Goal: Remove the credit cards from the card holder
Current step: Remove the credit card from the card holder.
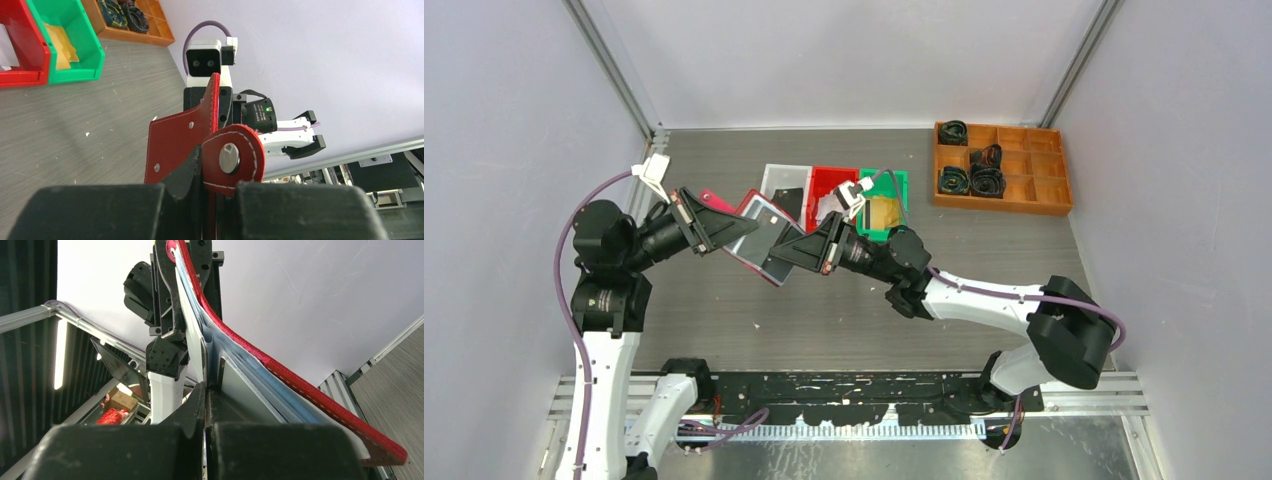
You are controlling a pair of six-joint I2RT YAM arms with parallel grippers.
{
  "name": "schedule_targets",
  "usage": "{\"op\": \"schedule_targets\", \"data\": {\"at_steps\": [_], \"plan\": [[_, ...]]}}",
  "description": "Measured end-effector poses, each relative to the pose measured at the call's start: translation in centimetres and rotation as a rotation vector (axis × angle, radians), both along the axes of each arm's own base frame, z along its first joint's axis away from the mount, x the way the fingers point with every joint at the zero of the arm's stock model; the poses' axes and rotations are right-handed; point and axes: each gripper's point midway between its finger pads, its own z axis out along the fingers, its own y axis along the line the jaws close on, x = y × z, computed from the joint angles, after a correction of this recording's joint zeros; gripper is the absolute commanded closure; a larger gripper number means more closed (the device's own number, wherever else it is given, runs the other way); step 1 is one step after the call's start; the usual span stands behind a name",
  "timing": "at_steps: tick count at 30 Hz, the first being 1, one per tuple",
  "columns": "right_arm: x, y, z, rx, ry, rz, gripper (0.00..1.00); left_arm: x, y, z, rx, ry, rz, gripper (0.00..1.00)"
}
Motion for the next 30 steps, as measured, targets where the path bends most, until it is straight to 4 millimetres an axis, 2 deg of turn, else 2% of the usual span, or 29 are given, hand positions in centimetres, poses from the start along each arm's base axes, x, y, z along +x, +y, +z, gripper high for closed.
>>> {"op": "schedule_targets", "data": {"at_steps": [11, 12, 14, 16, 19, 26, 30], "plan": [[-0.5, -0.9, -1.0, -0.004, 0.007, -0.006, 0.99, 0.0, 0.0, 0.0, 0.000, 0.000, -0.002, 0.98], [-0.5, -0.9, -0.9, -0.003, 0.006, -0.006, 0.97, 0.0, 0.0, 0.0, 0.000, 0.000, -0.002, 0.99], [-0.6, -0.9, -0.9, -0.001, 0.005, -0.006, 0.79, 0.0, 0.0, 0.0, 0.000, -0.001, -0.002, 1.00], [-0.5, -0.9, -0.9, 0.000, 0.007, -0.006, 0.67, 0.0, 0.0, 0.1, -0.001, -0.004, -0.003, 1.00], [-0.4, -0.7, -1.0, 0.002, 0.022, -0.002, 0.58, -0.2, 0.0, 0.3, -0.003, -0.015, -0.008, 1.00], [0.3, 0.4, -1.1, 0.034, 0.059, 0.023, 0.62, -0.2, 0.0, 0.6, -0.001, -0.037, -0.005, 1.00], [0.1, 0.3, -0.5, 0.064, 0.066, 0.040, 0.62, -0.2, 0.0, 0.6, 0.004, -0.046, -0.004, 1.00]]}}
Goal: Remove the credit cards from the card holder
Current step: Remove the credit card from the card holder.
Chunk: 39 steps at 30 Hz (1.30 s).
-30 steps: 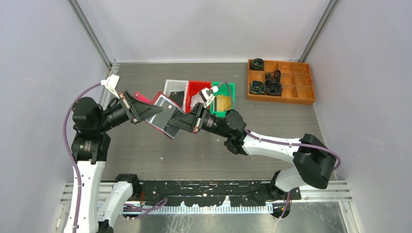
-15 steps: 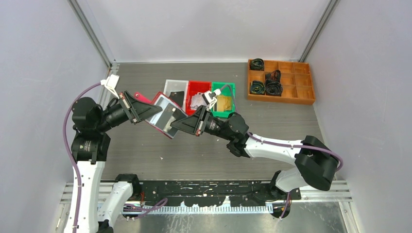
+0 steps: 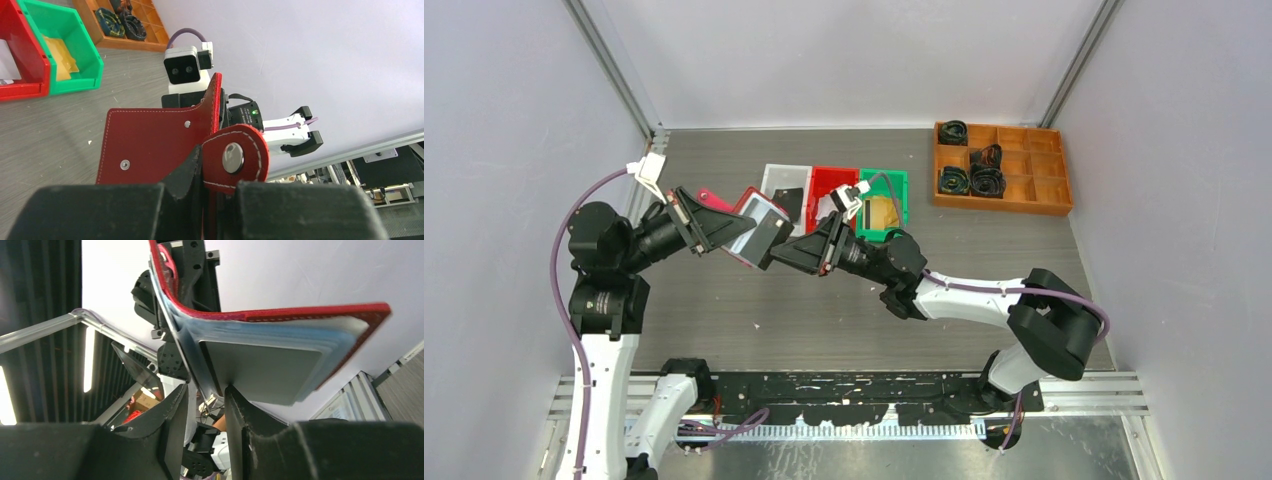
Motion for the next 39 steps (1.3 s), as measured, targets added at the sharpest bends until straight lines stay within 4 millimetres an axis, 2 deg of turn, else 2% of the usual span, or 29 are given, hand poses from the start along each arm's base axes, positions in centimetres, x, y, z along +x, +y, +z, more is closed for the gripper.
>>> {"op": "schedule_targets", "data": {"at_steps": [10, 11, 17, 18, 23, 30, 33, 39], "plan": [[-0.7, -0.5, 1.0, 0.039, -0.029, 0.030, 0.60, 0.0, 0.0, -0.1, 0.018, -0.022, 0.000, 1.00], [-0.7, -0.5, 1.1, 0.040, -0.031, 0.032, 0.63, 0.0, 0.0, -0.1, 0.020, -0.025, 0.000, 1.00], [-0.8, -0.5, 1.9, 0.057, -0.043, 0.036, 0.96, -0.4, 0.1, 0.3, 0.037, -0.049, -0.002, 1.00], [-0.8, -0.5, 1.9, 0.056, -0.043, 0.036, 0.99, -0.4, 0.1, 0.4, 0.041, -0.056, -0.003, 1.00], [-0.9, -0.6, 1.9, 0.056, -0.047, 0.040, 0.99, -0.5, 0.1, 0.3, 0.049, -0.059, -0.001, 1.00], [-1.0, -2.9, -0.9, 0.009, -0.019, 0.009, 0.99, -0.3, 0.2, 0.2, 0.077, -0.072, 0.004, 1.00], [-0.4, -4.5, -2.3, -0.025, -0.002, -0.027, 0.99, -0.5, 0.3, 0.7, 0.089, -0.096, 0.004, 1.00], [4.3, -9.0, -5.2, -0.164, 0.042, -0.175, 0.99, -1.1, 0.3, 2.3, 0.120, -0.178, 0.001, 1.00]]}}
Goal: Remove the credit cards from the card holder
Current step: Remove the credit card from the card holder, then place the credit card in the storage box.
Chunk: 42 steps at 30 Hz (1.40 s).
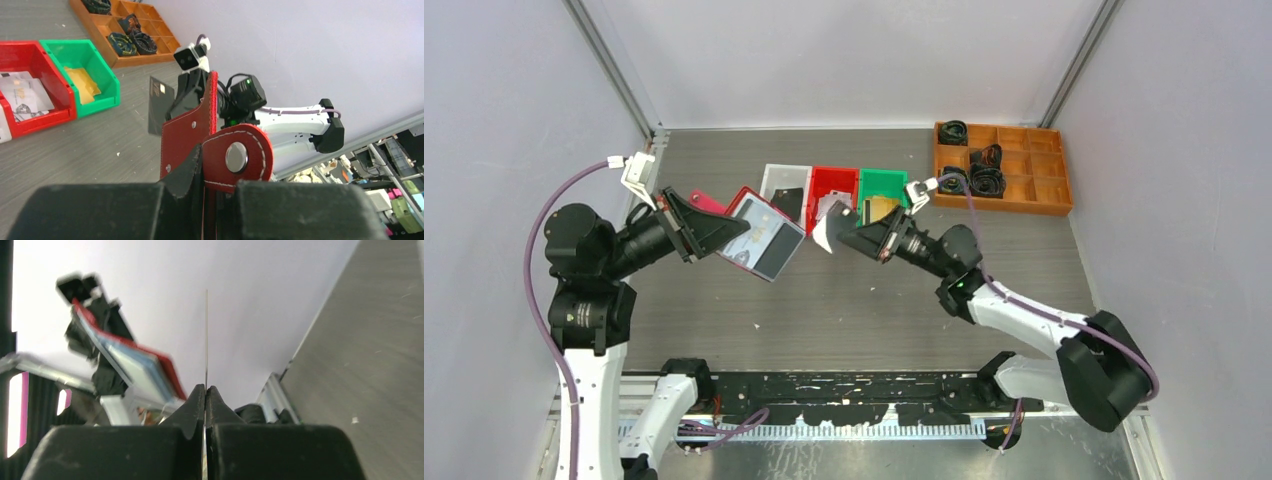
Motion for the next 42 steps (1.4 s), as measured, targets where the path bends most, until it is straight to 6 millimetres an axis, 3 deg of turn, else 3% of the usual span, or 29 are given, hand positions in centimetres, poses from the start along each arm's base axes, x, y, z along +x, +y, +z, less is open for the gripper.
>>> {"op": "schedule_targets", "data": {"at_steps": [2, 4, 7, 11, 16, 22, 29, 38, 42], "plan": [[1.8, -1.5, -0.5, -0.062, -0.005, -0.063, 0.99, -0.4, 0.0, 0.3, 0.009, -0.019, -0.008, 1.00], [3.1, -1.8, -0.8, -0.126, -0.012, -0.091, 0.99, -0.9, -0.1, 0.5, 0.017, -0.036, -0.015, 1.00], [5.4, -0.3, -0.6, -0.226, -0.035, -0.079, 0.99, -1.2, -0.1, 0.5, 0.025, -0.049, -0.023, 1.00], [10.1, 3.2, -1.8, -0.349, -0.053, -0.042, 0.99, -1.5, -0.2, 0.2, 0.031, -0.040, -0.035, 1.00], [16.9, 7.8, -7.7, -0.504, 0.007, 0.011, 0.99, -2.1, -0.2, 0.1, 0.033, -0.035, -0.043, 1.00], [21.5, 10.9, -14.4, -0.648, 0.076, 0.047, 0.99, -2.5, -0.2, -0.1, 0.034, -0.029, -0.048, 1.00], [23.6, 12.6, -17.5, -0.764, 0.081, 0.051, 0.97, -3.0, -0.4, 0.0, 0.031, -0.030, -0.066, 1.00], [23.3, 13.1, -19.7, -0.842, 0.088, 0.041, 0.70, -3.8, -0.6, 0.2, 0.026, -0.037, -0.106, 1.00], [23.4, 13.0, -19.9, -0.859, 0.087, 0.028, 0.66, -4.0, -0.7, 0.2, 0.025, -0.036, -0.117, 1.00]]}}
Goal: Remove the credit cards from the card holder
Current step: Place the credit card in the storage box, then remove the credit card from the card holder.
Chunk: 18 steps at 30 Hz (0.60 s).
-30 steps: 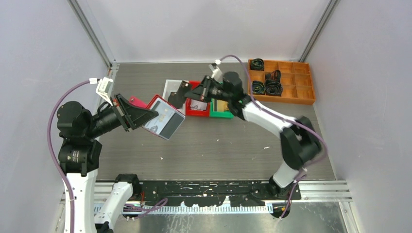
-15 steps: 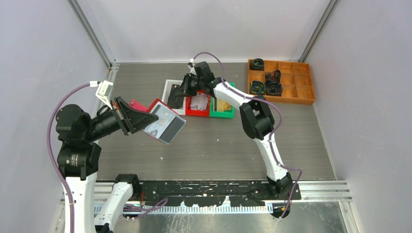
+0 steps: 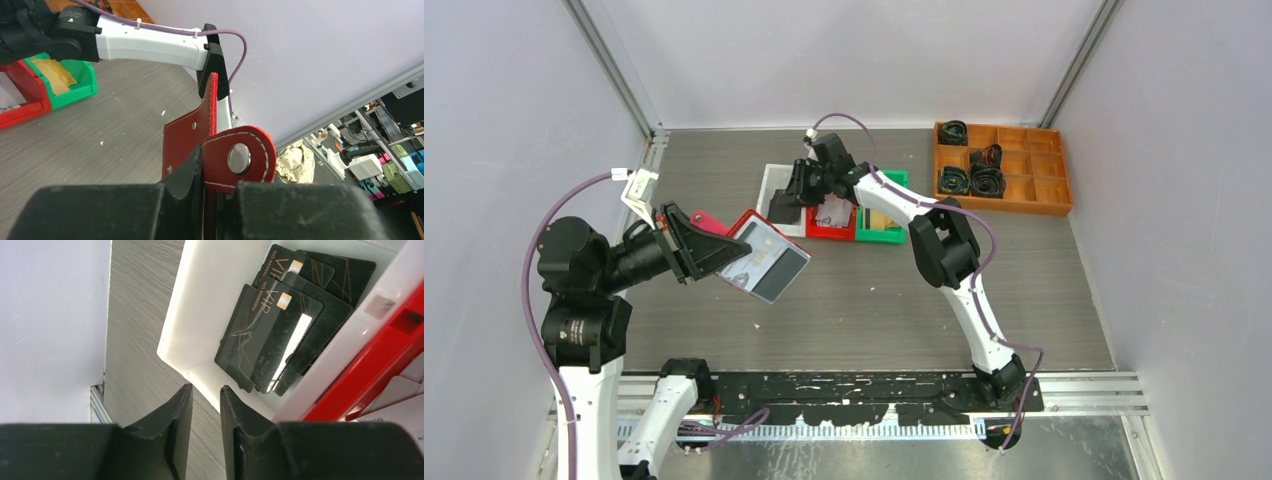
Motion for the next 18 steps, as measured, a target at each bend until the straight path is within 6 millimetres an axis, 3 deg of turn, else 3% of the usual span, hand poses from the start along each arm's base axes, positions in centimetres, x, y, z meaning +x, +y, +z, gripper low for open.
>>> {"op": "schedule_targets", "data": {"at_steps": [6, 10, 13, 15, 18], "plan": [[0.0, -0.5, 0.3, -0.026, -0.013, -0.006, 0.56, -0.2, -0.1, 0.1, 0.000, -0.005, -0.013, 1.00], [-1.3, -2.2, 3.1, -0.029, -0.042, 0.002, 0.41, -0.5, -0.2, 0.0, 0.005, -0.012, -0.032, 1.00], [-3.5, -4.3, 8.6, 0.022, -0.094, 0.023, 0.28, -0.8, -0.2, -0.2, 0.021, -0.033, -0.050, 1.00], [-5.4, -6.1, 14.1, 0.104, -0.170, 0.051, 0.18, -1.1, -0.2, -0.5, 0.036, -0.052, -0.064, 1.00], [-9.0, -8.5, 22.9, 0.255, -0.328, 0.117, 0.12, -1.5, -0.3, -1.0, 0.063, -0.082, -0.095, 1.00]]}}
